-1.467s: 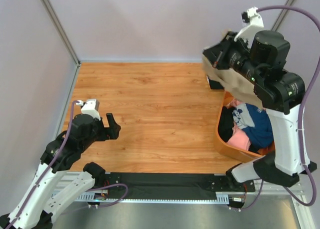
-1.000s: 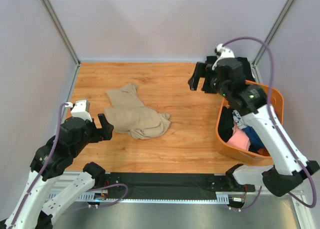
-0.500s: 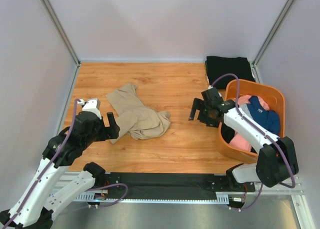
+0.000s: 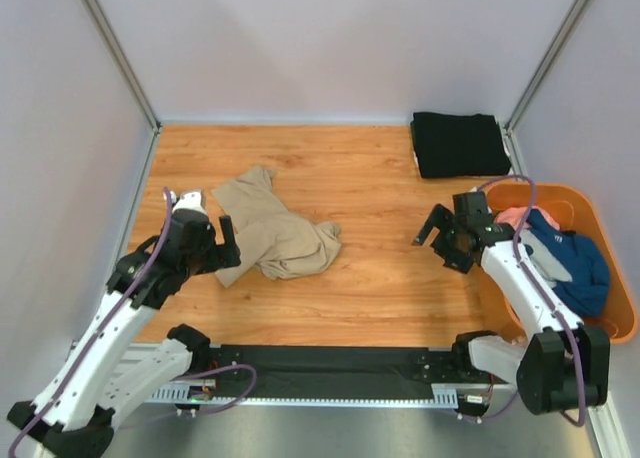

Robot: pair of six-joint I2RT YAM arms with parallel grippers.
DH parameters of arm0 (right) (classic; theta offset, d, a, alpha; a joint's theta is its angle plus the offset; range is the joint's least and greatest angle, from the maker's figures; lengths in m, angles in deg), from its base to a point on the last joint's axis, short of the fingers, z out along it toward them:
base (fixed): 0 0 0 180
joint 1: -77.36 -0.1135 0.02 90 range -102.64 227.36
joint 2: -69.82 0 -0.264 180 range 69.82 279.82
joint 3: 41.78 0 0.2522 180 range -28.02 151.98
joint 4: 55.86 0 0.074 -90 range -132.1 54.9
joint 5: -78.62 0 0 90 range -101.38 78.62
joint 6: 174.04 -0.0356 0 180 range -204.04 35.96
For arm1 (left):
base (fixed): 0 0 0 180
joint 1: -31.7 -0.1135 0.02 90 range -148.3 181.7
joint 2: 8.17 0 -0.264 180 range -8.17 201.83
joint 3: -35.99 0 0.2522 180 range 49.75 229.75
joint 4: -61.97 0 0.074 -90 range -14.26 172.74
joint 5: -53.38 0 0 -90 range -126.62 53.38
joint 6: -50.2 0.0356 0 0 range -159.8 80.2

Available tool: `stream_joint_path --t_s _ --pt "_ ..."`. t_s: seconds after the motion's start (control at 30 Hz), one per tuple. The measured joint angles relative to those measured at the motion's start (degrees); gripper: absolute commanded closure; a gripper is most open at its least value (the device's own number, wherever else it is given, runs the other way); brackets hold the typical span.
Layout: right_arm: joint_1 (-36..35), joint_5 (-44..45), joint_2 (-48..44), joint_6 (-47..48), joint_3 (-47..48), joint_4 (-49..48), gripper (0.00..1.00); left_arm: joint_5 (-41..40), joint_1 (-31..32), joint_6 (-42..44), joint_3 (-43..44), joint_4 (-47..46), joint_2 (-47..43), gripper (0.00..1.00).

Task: Fold and stack the t-shirts
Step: Flatten the tshirt out

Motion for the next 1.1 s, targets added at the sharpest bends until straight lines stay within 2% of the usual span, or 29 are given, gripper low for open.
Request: stream_joint_path --t_s 0.07,0.23,0.33,0.6,0.8,0.87,0.9,0.97,1.0,1.03,1.1 --pt "-4.33 1.01 1.44 1.09 1.11 0.57 0.01 1.57 -3.5 -0.04 -0.68 -1.68 2.91 0.0" --pt "-21.86 6.05 5.38 4.59 9.49 -0.35 0.0 11.47 -19.21 -0.48 -7.15 -7.78 8.96 0.0" --pt "-27.3 7.89 5.18 5.16 10.54 -2.45 0.01 15.06 -23.85 -1.73 -11.8 -9.77 9.64 0.0" --pt "-28.83 8.46 5.4 4.96 6.67 -5.75 0.01 20.94 -27.8 -7.52 -23.02 -19.63 12.07 0.0" --pt "-28.83 8.02 5.95 6.4 5.73 -6.54 0.01 20.83 -27.82 -10.16 -25.68 -26.32 14.8 0.03" --pt "-28.83 7.96 5.95 6.86 5.07 -6.6 0.01 20.2 -27.82 -10.58 -25.88 -28.61 16.92 0.07" --pt "-28.83 7.93 5.92 7.13 4.76 -6.62 0.0 19.85 -27.82 -10.78 -26.1 -29.66 17.99 0.1" --pt "-28.83 7.96 5.81 7.54 4.2 -6.58 0.01 18.99 -27.82 -10.97 -26.64 -32.06 20.46 0.24" --pt "-28.83 7.98 5.66 7.72 3.89 -6.56 0.0 18.75 -27.82 -11.43 -26.8 -32.89 21.51 0.41" --pt "-28.83 8.0 5.46 7.85 3.61 -6.54 0.0 18.67 -27.85 -11.85 -26.73 -33.64 22.34 0.51" --pt "-28.83 8.24 4.94 8.17 3.06 -6.4 0.0 18.05 -27.85 -11.82 -26.77 -36.35 24.41 0.8"
